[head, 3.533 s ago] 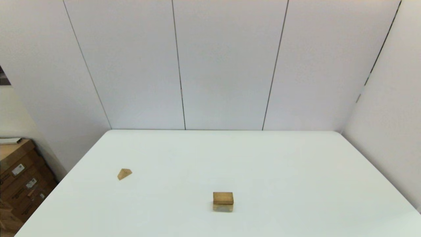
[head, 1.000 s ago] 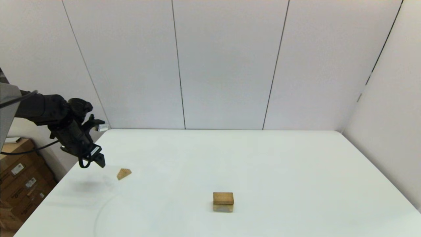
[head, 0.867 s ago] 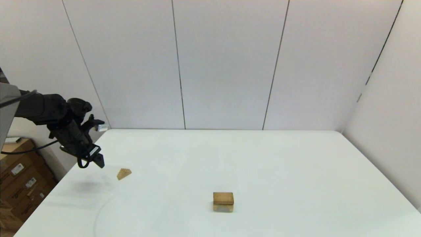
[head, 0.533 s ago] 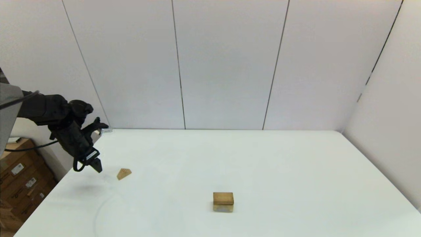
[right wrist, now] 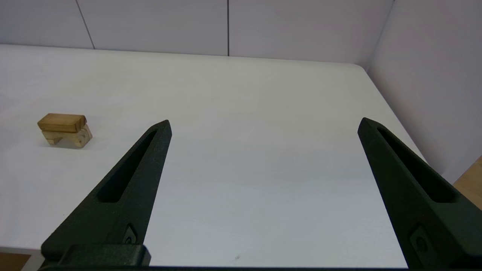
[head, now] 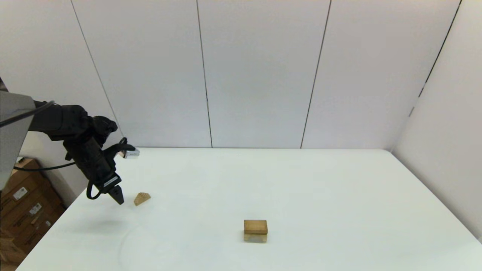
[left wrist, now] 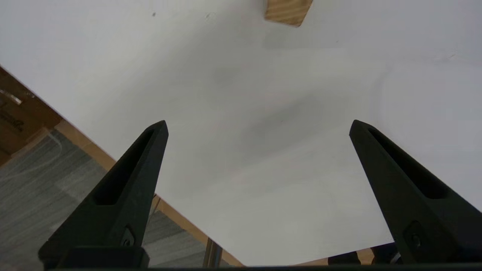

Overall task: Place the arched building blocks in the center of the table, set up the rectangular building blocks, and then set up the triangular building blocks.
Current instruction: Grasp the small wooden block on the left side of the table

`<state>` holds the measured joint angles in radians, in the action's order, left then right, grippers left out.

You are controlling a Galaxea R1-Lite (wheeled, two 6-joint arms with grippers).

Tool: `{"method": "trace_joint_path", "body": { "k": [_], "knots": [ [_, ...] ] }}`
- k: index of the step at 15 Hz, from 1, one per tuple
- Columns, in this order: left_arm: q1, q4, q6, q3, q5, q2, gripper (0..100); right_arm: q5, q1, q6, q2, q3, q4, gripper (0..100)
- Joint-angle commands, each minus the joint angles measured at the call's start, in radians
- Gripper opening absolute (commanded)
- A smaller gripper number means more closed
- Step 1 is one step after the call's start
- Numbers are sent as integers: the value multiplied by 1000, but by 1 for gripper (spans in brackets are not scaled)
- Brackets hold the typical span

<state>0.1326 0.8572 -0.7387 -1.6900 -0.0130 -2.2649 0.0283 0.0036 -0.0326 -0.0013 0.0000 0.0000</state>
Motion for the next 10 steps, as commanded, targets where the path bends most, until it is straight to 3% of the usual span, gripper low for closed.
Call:
{"method": "trace_joint_path", "body": {
  "k": [1,10],
  "knots": [
    [-18,3,-4,-39,-18,-47,100,1,-1,0,0,2,0,100],
    [-39,8,-4,-126,-21,-193,100,1,1,-1,0,2,0,100]
  ]
}}
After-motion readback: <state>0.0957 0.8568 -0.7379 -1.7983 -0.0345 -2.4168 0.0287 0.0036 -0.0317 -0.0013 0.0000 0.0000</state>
